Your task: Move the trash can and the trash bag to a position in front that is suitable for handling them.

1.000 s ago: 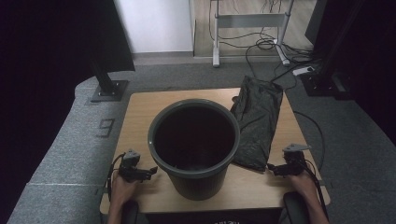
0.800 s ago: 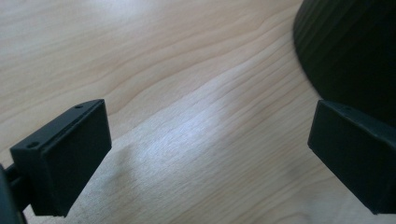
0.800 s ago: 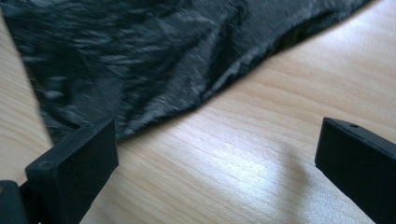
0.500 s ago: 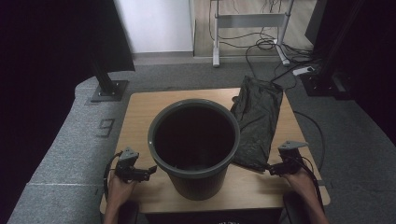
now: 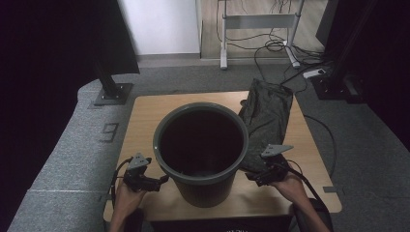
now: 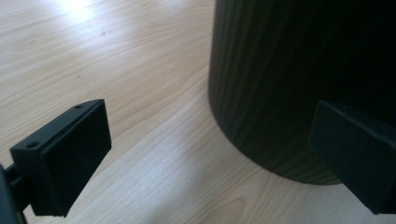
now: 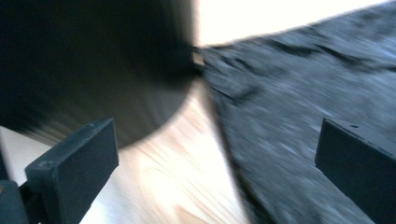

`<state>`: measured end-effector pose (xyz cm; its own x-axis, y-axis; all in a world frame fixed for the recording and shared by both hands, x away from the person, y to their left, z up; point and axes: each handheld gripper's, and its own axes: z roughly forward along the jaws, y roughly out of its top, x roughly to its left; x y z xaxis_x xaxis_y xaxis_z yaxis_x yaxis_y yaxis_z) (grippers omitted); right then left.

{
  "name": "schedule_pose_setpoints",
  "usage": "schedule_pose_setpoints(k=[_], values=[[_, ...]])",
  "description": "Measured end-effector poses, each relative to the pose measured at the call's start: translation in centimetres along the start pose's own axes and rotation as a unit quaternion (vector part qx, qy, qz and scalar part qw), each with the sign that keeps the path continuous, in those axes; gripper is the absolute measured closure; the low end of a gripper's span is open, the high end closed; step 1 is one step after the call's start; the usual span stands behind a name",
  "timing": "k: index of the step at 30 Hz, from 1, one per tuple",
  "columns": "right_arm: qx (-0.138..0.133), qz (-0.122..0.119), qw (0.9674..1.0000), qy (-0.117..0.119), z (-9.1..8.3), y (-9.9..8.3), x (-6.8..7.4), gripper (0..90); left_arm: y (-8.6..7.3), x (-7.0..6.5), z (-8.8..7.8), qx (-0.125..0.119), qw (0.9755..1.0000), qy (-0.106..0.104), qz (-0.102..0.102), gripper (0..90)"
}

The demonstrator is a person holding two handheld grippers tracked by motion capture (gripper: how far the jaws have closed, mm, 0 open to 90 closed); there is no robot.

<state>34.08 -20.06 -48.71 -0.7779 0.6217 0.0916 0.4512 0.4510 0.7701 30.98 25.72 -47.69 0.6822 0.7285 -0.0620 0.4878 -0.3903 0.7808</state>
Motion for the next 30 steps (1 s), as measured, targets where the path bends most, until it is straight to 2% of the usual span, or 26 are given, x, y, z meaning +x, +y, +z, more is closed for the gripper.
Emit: schedule_pose_setpoints(k=[3,4,5,6,7,8,14,20,26,27,30], values=[[0.0,-0.008,0.9996,0.028,0.9,0.6,1.4,0.0,0.0,-0.3,0.5,0.004,1.0,0.0,0.003,0.0],[0.0,-0.008,0.9996,0.028,0.9,0.6,1.4,0.0,0.0,-0.3,0.5,0.004,1.0,0.0,0.003,0.0],[-0.001,-0.011,0.9991,0.042,1.6,1.0,2.1,0.0,0.0,-0.2,0.6,0.005,1.0,0.0,0.001,0.0],[-0.001,-0.011,0.9991,0.042,1.6,1.0,2.1,0.0,0.0,-0.2,0.6,0.005,1.0,0.0,-0.001,0.0],[0.012,-0.023,0.999,0.035,2.0,1.2,2.3,0.0,-0.1,0.0,0.6,0.004,1.0,0.002,-0.006,0.0],[0.013,-0.026,0.999,0.033,2.1,1.3,2.3,0.0,-0.2,0.1,0.6,0.003,0.9999,0.004,-0.009,0.0],[0.003,-0.01,0.9996,0.027,3.5,2.2,1.8,0.0,0.0,1.1,0.5,0.009,0.9996,0.017,-0.023,0.0],[0.001,-0.016,0.9997,0.017,5.6,4.1,1.1,0.0,0.5,3.5,0.3,0.019,0.9981,0.048,-0.033,0.0],[-0.003,-0.016,0.9997,0.017,7.7,5.7,0.7,0.0,0.5,5.4,-0.2,0.023,0.9965,0.066,-0.045,0.0],[-0.005,-0.016,0.9998,0.014,8.6,6.5,0.5,0.0,0.5,6.0,-0.2,0.024,0.9959,0.07,-0.052,0.0],[-0.004,-0.018,0.9998,0.008,9.6,7.4,0.2,0.0,0.7,6.8,-0.3,0.025,0.9948,0.081,-0.057,0.0]])
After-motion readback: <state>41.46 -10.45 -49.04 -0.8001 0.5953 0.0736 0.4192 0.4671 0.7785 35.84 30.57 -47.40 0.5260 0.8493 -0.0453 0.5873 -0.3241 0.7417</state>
